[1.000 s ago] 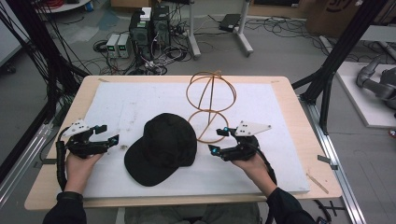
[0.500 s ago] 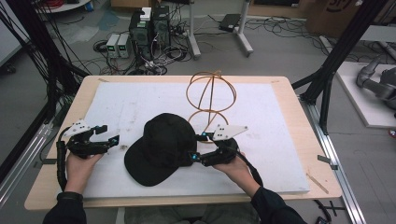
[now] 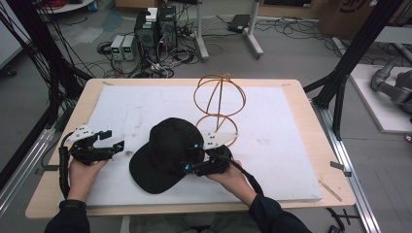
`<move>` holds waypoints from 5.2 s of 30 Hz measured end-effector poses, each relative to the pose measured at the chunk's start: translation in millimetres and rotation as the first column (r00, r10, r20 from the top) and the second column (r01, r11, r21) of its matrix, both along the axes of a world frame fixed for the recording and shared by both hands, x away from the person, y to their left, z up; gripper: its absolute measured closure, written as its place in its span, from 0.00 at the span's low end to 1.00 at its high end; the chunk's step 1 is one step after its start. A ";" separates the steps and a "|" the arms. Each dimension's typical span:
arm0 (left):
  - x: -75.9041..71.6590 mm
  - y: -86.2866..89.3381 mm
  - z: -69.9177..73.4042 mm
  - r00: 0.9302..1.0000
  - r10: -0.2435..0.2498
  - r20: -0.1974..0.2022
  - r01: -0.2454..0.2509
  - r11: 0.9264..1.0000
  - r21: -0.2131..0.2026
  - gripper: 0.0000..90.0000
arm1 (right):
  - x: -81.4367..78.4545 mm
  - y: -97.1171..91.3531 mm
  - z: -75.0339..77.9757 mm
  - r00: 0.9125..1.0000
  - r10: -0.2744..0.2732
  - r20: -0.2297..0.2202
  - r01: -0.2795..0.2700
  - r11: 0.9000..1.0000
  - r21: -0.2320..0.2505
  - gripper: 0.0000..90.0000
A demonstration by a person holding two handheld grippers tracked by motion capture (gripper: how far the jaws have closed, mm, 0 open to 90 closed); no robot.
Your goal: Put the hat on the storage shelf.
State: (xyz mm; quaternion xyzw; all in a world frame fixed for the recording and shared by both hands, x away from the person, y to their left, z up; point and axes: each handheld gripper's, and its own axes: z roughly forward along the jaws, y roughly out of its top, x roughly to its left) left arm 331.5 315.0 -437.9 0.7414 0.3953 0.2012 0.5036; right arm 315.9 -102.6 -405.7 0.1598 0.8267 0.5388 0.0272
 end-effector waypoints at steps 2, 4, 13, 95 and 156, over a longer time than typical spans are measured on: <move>0.0 -0.1 -0.1 1.000 0.001 -0.001 -0.001 1.000 0.001 0.28 | 0.6 1.0 -0.2 1.000 -0.002 -0.008 0.002 1.000 -0.001 0.48; 0.1 -0.3 -0.1 1.000 0.000 -0.001 0.000 1.000 0.004 0.28 | 2.6 5.2 -1.3 0.999 -0.008 -0.031 0.007 1.000 -0.013 0.50; 0.5 -2.3 -0.7 1.000 -0.002 -0.006 0.002 1.000 0.023 0.28 | 5.8 8.6 -3.0 0.998 -0.031 -0.046 0.030 0.999 -0.028 0.66; -2.9 12.5 2.1 0.998 0.051 0.024 -0.049 0.997 -0.066 0.28 | -9.8 -71.2 175.5 0.946 -0.049 0.320 -0.016 0.980 0.198 0.99; -0.4 4.3 -1.7 1.000 0.018 0.004 -0.018 1.000 -0.022 0.29 | 51.7 -108.4 129.8 0.953 -0.205 0.223 0.179 0.975 0.131 0.93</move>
